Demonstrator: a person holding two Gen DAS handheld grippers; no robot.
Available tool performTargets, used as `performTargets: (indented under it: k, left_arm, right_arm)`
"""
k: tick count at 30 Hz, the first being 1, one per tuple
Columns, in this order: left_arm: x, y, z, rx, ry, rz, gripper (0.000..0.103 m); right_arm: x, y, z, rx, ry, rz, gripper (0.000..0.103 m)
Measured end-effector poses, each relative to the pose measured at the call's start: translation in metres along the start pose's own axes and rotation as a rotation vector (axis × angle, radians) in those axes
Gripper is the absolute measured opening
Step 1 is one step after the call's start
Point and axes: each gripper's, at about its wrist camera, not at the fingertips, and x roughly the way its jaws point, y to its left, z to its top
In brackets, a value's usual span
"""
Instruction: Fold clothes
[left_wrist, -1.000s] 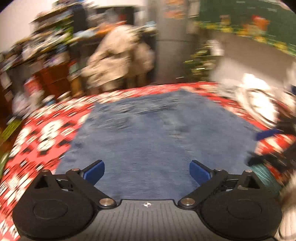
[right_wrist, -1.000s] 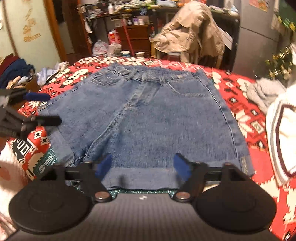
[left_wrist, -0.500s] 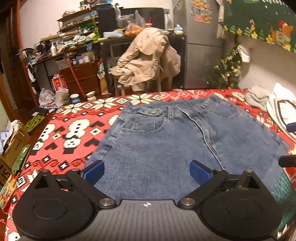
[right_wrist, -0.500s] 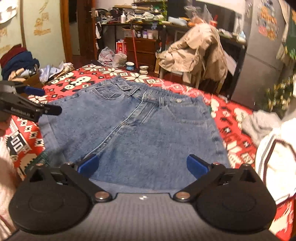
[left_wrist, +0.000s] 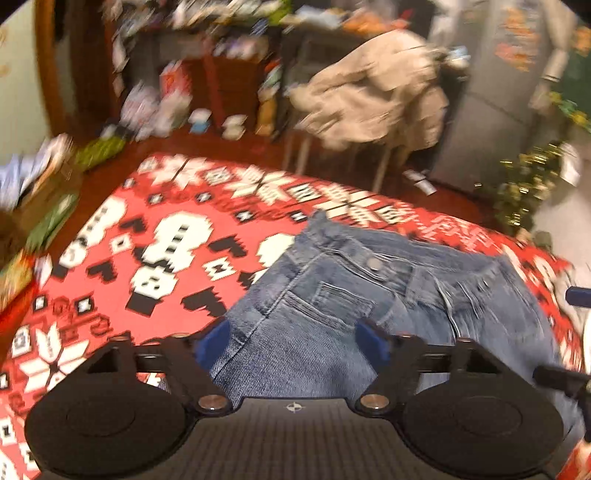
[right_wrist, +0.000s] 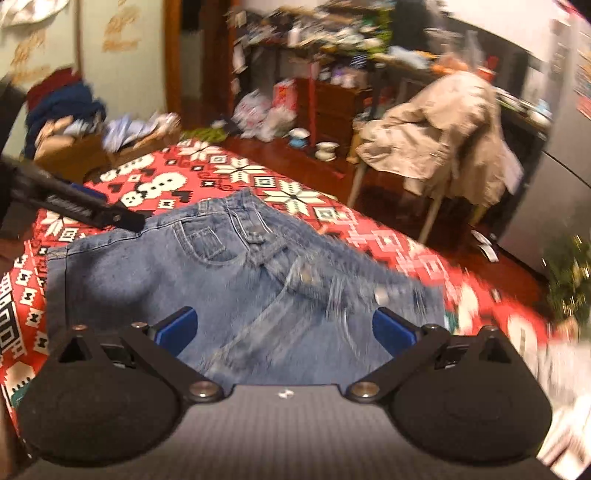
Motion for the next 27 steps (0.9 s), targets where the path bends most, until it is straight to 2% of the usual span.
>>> performTargets:
  k: [2,4,5,6,7,8,10,12,14,17,19,23,27]
  left_arm:
    - [0.002,0.006,0.012,-0.078,0.059,0.007,0.064]
    - [0.001,0.014,0.012,-0.146,0.079,0.028,0.063]
    - [0.001,0.017,0.01,-0.173,0.097,0.04,0.059]
    - [0.002,0.019,0.008,-0.196,0.121,0.051,0.051]
    - [0.003,0.022,0.005,-0.219,0.145,0.063,0.048]
    - [0.004,0.025,0.001,-0.242,0.174,0.072,0.041]
    - [0.006,0.027,-0.007,-0.258,0.213,0.091,0.03]
    - [0.002,0.031,-0.016,-0.276,0.235,0.098,0.018]
    - [-0.003,0.038,-0.023,-0.309,0.233,0.098,0.017]
    - [-0.008,0.052,-0.034,-0.351,0.241,0.102,0.008]
    - [-0.012,0.062,-0.038,-0.357,0.245,0.095,0.008]
    - [-0.014,0.087,-0.047,-0.341,0.249,0.143,0.008]
    - [-0.008,0.111,-0.056,-0.425,0.278,0.142,0.008]
  right_arm:
    - [0.013,-0.001,0.023,-0.019,0.037,0.059,0.102]
    - [0.027,0.002,0.043,-0.039,0.068,0.12,0.099]
    - [0.035,0.007,0.048,-0.049,0.09,0.152,0.097]
    - [0.044,0.012,0.053,-0.059,0.115,0.184,0.089]
    - [0.052,0.021,0.056,-0.065,0.141,0.202,0.077]
    - [0.058,0.031,0.057,-0.069,0.166,0.211,0.071]
    - [0.07,0.048,0.059,-0.075,0.221,0.216,0.045]
    - [0.078,0.063,0.057,-0.093,0.289,0.242,0.027]
    - [0.082,0.075,0.059,-0.1,0.335,0.268,0.026]
    - [0.082,0.089,0.064,-0.124,0.334,0.274,0.025]
    - [0.083,0.098,0.068,-0.129,0.353,0.279,0.025]
    - [0.087,0.122,0.074,-0.143,0.408,0.297,0.023]
    - [0.099,0.146,0.073,-0.159,0.455,0.337,0.023]
